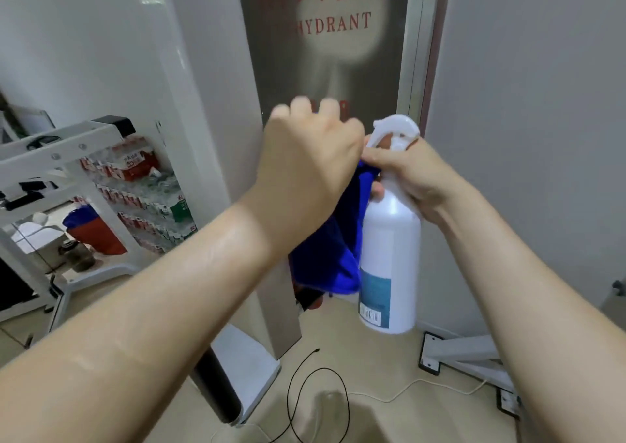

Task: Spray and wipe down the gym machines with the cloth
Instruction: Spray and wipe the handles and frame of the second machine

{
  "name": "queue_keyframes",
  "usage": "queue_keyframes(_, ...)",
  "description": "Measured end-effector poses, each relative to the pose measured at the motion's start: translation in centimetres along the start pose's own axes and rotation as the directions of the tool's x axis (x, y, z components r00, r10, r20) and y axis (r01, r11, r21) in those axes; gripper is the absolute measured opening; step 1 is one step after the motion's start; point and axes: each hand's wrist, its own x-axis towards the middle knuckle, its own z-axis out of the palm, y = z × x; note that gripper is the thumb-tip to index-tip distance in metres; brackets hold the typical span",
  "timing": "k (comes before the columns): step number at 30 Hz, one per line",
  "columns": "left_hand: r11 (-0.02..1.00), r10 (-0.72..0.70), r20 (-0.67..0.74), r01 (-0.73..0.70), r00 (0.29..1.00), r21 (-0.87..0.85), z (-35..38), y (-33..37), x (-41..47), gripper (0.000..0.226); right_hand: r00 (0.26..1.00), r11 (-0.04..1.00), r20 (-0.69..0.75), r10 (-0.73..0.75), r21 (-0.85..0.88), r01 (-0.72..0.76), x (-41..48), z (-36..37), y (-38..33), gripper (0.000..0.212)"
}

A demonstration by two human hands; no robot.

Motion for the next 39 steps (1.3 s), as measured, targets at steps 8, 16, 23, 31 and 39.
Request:
queue_keyframes(8,0.965,-0.081,0.465,-0.047,0.882,0.257,-1.4,-0.7,4.0,0.022,0.962,0.94,-0.249,0.113,-0.288,-0.185,4.3,-1.7,-1.8,0.016)
queue_keyframes(16,0.988,0.099,0.565,-0.15,0.819,0.044,0.9,1.5,0.2,0.012,0.956,0.876,-0.224,0.192,-0.401,-0.269,4.0,-0.5,1.2,0.012)
queue_keyframes(23,0.983,-0.136,0.668,0.015,0.731,0.184,6.2,1.8,-0.2,0.043,0.964,0.93,-0.161,0.212,-0.27,-0.249,4.8,-0.7,2.3,0.006)
queue_keyframes(31,0.805,-0.239,0.883,0.591,0.405,-0.053,8.5,-1.6,3.6,0.012,0.979,0.96,-0.1,0.179,-0.199,-0.196,5.3,-1.1,2.8,0.009)
queue_keyframes(39,0.914,-0.355,0.522,0.406,0.775,0.019,10.2,1.5,0.4,0.008,0.978,0.952,-0.157,0.137,-0.254,-0.174,3.4,-1.0,3.1,0.02)
